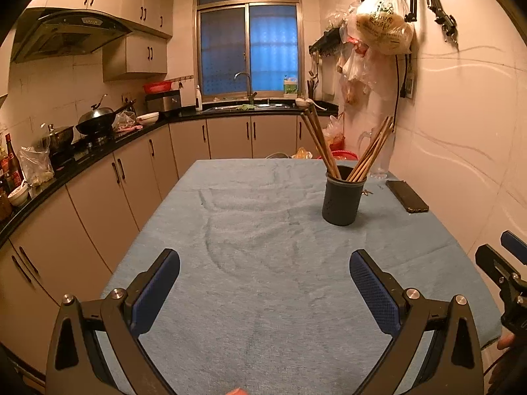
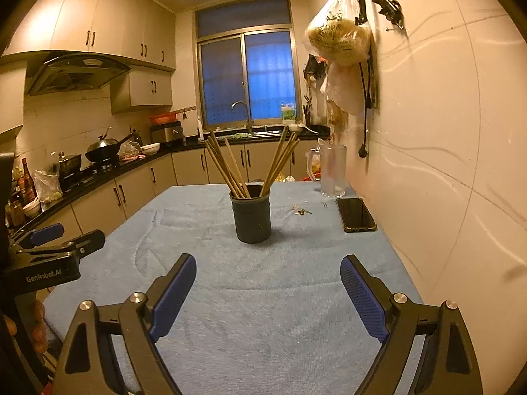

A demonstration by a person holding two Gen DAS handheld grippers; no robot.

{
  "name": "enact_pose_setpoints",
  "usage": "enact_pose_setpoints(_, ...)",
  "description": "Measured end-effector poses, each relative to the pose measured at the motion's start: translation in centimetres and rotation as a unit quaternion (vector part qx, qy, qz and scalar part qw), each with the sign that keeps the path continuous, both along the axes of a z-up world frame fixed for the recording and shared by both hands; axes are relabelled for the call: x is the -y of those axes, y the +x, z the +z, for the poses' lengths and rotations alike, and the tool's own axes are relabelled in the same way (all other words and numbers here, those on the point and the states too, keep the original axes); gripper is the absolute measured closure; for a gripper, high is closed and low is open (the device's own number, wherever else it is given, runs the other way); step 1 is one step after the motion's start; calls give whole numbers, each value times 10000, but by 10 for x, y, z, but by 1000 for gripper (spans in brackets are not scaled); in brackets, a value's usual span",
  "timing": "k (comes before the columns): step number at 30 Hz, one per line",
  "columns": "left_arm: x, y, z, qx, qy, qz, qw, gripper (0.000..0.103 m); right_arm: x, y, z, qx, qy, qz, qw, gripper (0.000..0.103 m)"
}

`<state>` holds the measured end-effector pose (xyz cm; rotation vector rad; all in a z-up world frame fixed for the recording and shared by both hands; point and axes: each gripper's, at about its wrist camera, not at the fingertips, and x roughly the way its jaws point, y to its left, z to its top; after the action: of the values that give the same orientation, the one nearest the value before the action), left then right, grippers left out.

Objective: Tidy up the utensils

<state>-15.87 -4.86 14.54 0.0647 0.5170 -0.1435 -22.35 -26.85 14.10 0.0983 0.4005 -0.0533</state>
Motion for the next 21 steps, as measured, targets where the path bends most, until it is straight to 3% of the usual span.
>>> enact_pose_setpoints(21,-5,-12,13,209,-135,48,9997,1,0,-9,7,123,-31,-58,9999,12)
